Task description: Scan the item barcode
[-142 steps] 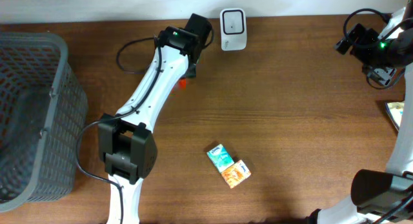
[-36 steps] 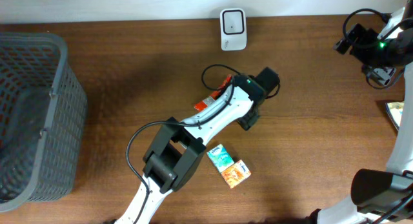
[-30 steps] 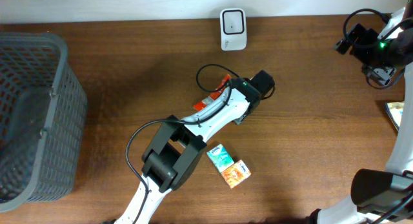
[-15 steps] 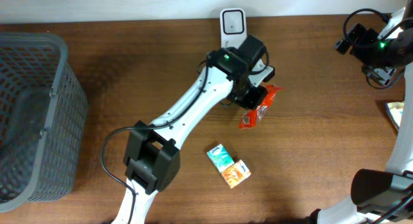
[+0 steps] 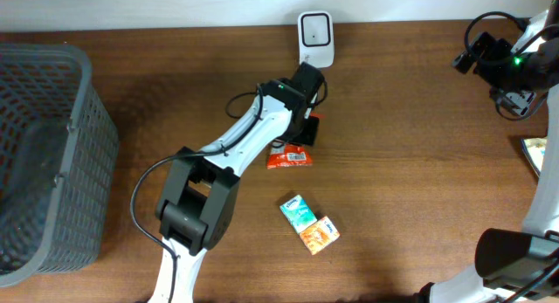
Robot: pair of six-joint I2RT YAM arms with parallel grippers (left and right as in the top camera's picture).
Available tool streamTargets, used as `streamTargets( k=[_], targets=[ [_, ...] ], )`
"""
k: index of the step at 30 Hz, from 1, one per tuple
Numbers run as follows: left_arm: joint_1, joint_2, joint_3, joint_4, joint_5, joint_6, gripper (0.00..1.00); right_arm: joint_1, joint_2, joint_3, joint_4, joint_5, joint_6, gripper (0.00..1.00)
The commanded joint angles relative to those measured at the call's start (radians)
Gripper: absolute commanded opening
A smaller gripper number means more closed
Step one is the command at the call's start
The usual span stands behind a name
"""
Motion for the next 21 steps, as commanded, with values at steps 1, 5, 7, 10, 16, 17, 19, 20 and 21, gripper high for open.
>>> streamTargets(
  k=[1, 5, 7, 10, 16, 17, 19, 20, 21],
  targets=[
    [-0.001, -0.058, 0.049, -0.008, 0.243, -0.013, 0.00, 0.005, -0.004, -0.003, 0.000, -0.004, 0.008, 0.99],
    [-0.017, -0.130, 0.088, -0.011, 0.712, -0.013, 0.00, 0.005, -0.004, -0.003, 0.001, -0.004, 0.008, 0.99],
    [-0.034, -0.129, 0.087, -0.012, 0.856, -0.012, 0.00, 0.005, -0.004, -0.003, 0.000, -0.004, 0.008, 0.99],
    [-0.097, -0.088, 0.028, 0.035, 0.814, -0.012, 0.00, 0.005, -0.004, -0.003, 0.000, -0.004, 0.008, 0.99],
    [-0.228, 0.016, 0.003, 0.187, 0.790, -0.012, 0.00, 0.005, -0.004, -0.003, 0.001, -0.004, 0.008, 0.99],
    [-0.228, 0.032, 0.003, 0.186, 0.753, -0.012, 0.00, 0.005, -0.004, -0.003, 0.000, -0.004, 0.008, 0.99],
    [-0.219, 0.064, 0.002, 0.175, 0.645, -0.012, 0.00, 0.005, -0.004, -0.003, 0.000, -0.004, 0.008, 0.99],
    [-0.208, 0.066, 0.002, 0.164, 0.528, -0.012, 0.02, 0.005, -0.004, -0.003, 0.000, -0.004, 0.008, 0.99],
    [-0.195, 0.066, 0.002, 0.159, 0.430, -0.012, 0.06, 0.005, -0.004, -0.003, 0.001, -0.004, 0.008, 0.99]
  ],
)
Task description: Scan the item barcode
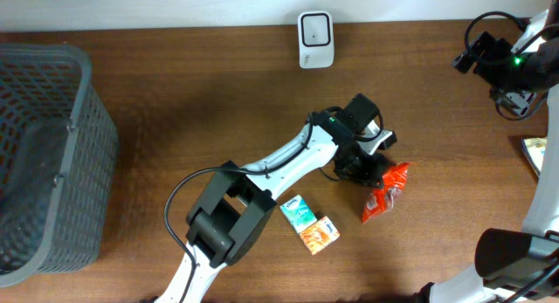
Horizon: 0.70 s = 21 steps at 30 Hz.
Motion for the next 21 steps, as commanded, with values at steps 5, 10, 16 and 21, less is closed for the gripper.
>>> streamTargets(
  k=[5, 10, 16, 21],
  targets=[
    [0.080, 0.008, 0.006, -0.069, -0.588, 0.002, 0.31, 0.005, -0.004, -0.003, 0.000, -0.004, 0.008, 0.99],
    [0.098, -0.052, 0.238, -0.359, -0.635, 0.007, 0.40, 0.005, -0.004, -0.003, 0.001, -0.004, 0.008, 0.99],
    [-0.074, -0.038, 0.214, -0.341, -0.581, 0.047, 0.16, 0.005, -0.004, -0.003, 0.000, -0.004, 0.008, 0.99],
    [-0.125, 0.119, 0.214, -0.278, -0.599, 0.047, 0.00, 0.005, -0.004, -0.003, 0.001, -0.004, 0.008, 0.99]
  ],
)
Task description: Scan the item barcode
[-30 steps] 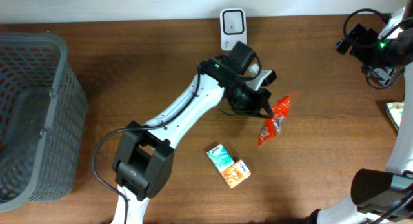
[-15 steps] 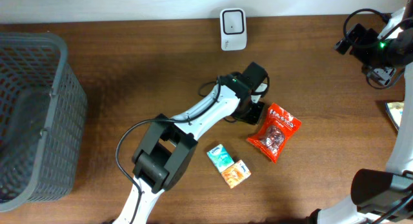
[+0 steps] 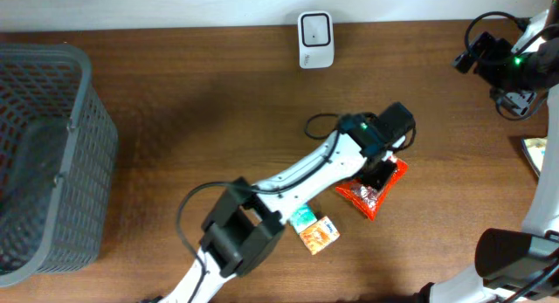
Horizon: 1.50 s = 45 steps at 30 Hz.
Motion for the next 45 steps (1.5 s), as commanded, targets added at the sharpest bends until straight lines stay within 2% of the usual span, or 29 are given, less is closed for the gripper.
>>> streamTargets(
  k=[1, 5, 7, 12, 13, 14, 15, 16, 21, 23, 24, 25, 26, 28, 29, 33, 37, 42, 43, 44, 45],
  targets=[
    [0.002, 0.108, -0.009, 0.009, -0.084, 0.004, 0.00, 0.005, -0.004, -0.003, 0.000, -0.004, 0.008, 0.99],
    [0.050, 0.126, 0.001, -0.056, -0.366, 0.004, 0.00, 0.005, -0.004, -0.003, 0.000, -0.004, 0.008, 0.98],
    [0.081, 0.116, 0.041, -0.114, -0.367, 0.004, 0.00, 0.005, -0.004, -0.003, 0.000, -0.004, 0.008, 0.99],
    [0.137, 0.094, 0.355, -0.357, -0.335, -0.019, 0.00, 0.005, -0.004, -0.003, 0.001, -0.004, 0.008, 0.99],
    [0.151, 0.094, 0.401, -0.390, -0.340, -0.019, 0.07, 0.005, -0.004, -0.003, 0.000, -0.004, 0.008, 0.99],
    [0.178, 0.094, 0.418, -0.401, -0.341, -0.019, 0.23, 0.005, -0.004, -0.003, 0.001, -0.004, 0.008, 0.99],
    [0.240, 0.094, 0.418, -0.408, -0.340, -0.040, 0.74, 0.005, -0.004, -0.003, 0.001, -0.004, 0.008, 0.99],
    [0.298, 0.094, 0.418, -0.425, -0.337, -0.071, 0.98, 0.005, -0.004, -0.003, 0.000, -0.004, 0.008, 0.99],
    [0.499, 0.095, 0.417, -0.510, -0.336, -0.114, 0.99, 0.005, -0.004, -0.003, 0.099, -0.025, 0.008, 0.99],
    [0.525, 0.095, 0.417, -0.513, -0.336, -0.114, 0.99, 0.048, 0.006, -0.011, 0.040, -0.105, 0.007, 0.99],
    [0.536, 0.095, 0.417, -0.512, -0.336, -0.151, 0.99, 0.079, 0.008, -0.027, 0.021, -0.106, 0.007, 0.99],
    [0.546, 0.095, 0.417, -0.512, -0.337, -0.201, 0.99, 0.143, 0.010, -0.079, 0.003, -0.074, -0.003, 0.91],
    [0.554, 0.095, 0.417, -0.509, -0.337, -0.202, 0.99, 0.199, 0.010, -0.142, -0.007, 0.012, 0.002, 0.79],
    [0.566, 0.095, 0.417, -0.520, -0.337, -0.201, 0.99, 0.265, 0.010, -0.303, 0.005, 0.156, 0.173, 0.79],
    [0.569, 0.095, 0.417, -0.525, -0.337, -0.201, 0.99, 0.282, 0.010, -0.377, 0.034, 0.158, 0.207, 0.80],
    [0.571, 0.095, 0.416, -0.523, -0.337, -0.201, 0.99, 0.338, 0.010, -0.762, 0.281, 0.024, 0.245, 0.84],
    [0.571, 0.095, 0.416, -0.517, -0.337, -0.201, 0.99, 0.365, 0.010, -0.852, 0.323, 0.024, 0.285, 0.84],
    [0.571, 0.095, 0.416, -0.517, -0.336, -0.201, 0.99, 0.423, 0.010, -0.956, 0.418, 0.041, 0.439, 0.84],
    [0.571, 0.095, 0.416, -0.517, -0.336, -0.201, 0.99, 0.437, 0.013, -0.964, 0.433, 0.071, 0.462, 0.79],
    [0.571, 0.095, 0.416, -0.518, -0.336, -0.201, 0.99, 0.444, 0.019, -0.964, 0.451, 0.086, 0.461, 0.66],
    [0.571, 0.095, 0.416, -0.521, -0.336, -0.201, 0.99, 0.446, 0.026, -0.964, 0.454, 0.112, 0.479, 0.63]
  ],
)
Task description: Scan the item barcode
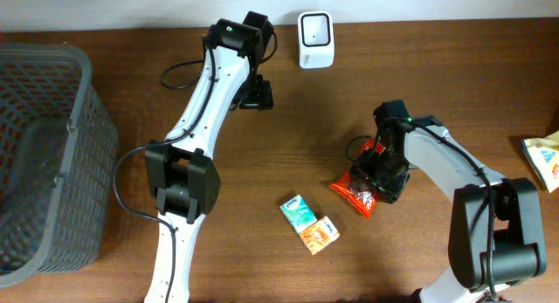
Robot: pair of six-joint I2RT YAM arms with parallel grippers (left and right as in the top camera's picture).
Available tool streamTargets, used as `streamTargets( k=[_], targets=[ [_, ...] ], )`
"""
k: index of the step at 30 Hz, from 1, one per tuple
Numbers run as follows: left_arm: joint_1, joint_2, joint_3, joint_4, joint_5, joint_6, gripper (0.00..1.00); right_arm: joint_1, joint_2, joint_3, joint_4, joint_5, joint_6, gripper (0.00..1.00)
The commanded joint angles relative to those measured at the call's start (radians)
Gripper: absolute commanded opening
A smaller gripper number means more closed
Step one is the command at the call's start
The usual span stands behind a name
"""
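Observation:
The red snack packet [351, 195] lies flat on the table right of centre. My right gripper [381, 177] is down over the packet's right end and hides part of it; its fingers cannot be made out. The white barcode scanner [314, 39] stands at the back edge, near the middle. My left gripper [257, 93] hangs left of the scanner, empty and apart from the packet.
A teal carton [297, 212] and an orange carton [320, 235] lie side by side in front of the packet. A grey mesh basket [48, 154] fills the left side. A yellow packet [545, 154] pokes in at the right edge.
My left gripper has let go of the red packet and moved back to the left of the scanner. The right arm has come from the far right corner down onto the packet.
My left gripper first held the red packet just below the scanner. Then it had the packet at the table's right centre, and then it was pressed low on the wood there. Now the packet lies free of the left gripper, with the right gripper on it.

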Motion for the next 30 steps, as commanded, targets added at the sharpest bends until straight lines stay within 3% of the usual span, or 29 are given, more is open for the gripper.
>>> streamTargets(
  k=[1, 3, 6, 9, 12, 16, 22, 30],
  targets=[
    [0.004, -0.015, 0.015, -0.006, -0.003, -0.016, 0.99, 0.011, 0.013, -0.008, 0.012, 0.074, 0.051, 0.60],
    [0.004, -0.015, 0.015, -0.009, -0.003, -0.016, 0.99, 0.011, 0.031, -0.008, 0.013, 0.081, 0.050, 0.47],
    [0.004, -0.015, 0.015, -0.010, -0.003, -0.016, 0.99, 0.011, 0.034, -0.008, 0.026, 0.082, 0.049, 0.34],
    [0.004, -0.015, 0.015, -0.010, -0.004, -0.016, 0.99, 0.011, 0.034, -0.005, 0.032, 0.080, 0.044, 0.04],
    [0.004, -0.015, 0.015, -0.009, -0.004, -0.016, 0.99, 0.009, 0.034, 0.097, -0.015, 0.027, -0.100, 0.04],
    [0.004, -0.015, 0.015, -0.014, -0.004, -0.016, 0.99, 0.007, 0.034, 0.366, -0.021, -0.260, -0.384, 0.04],
    [0.004, -0.015, 0.015, -0.014, -0.004, -0.016, 0.99, -0.088, 0.034, 0.454, 0.068, -0.669, -0.512, 0.04],
    [0.004, -0.015, 0.015, -0.014, -0.004, -0.016, 0.99, -0.073, 0.091, 0.454, 0.748, -0.319, -0.367, 0.04]
  ],
)
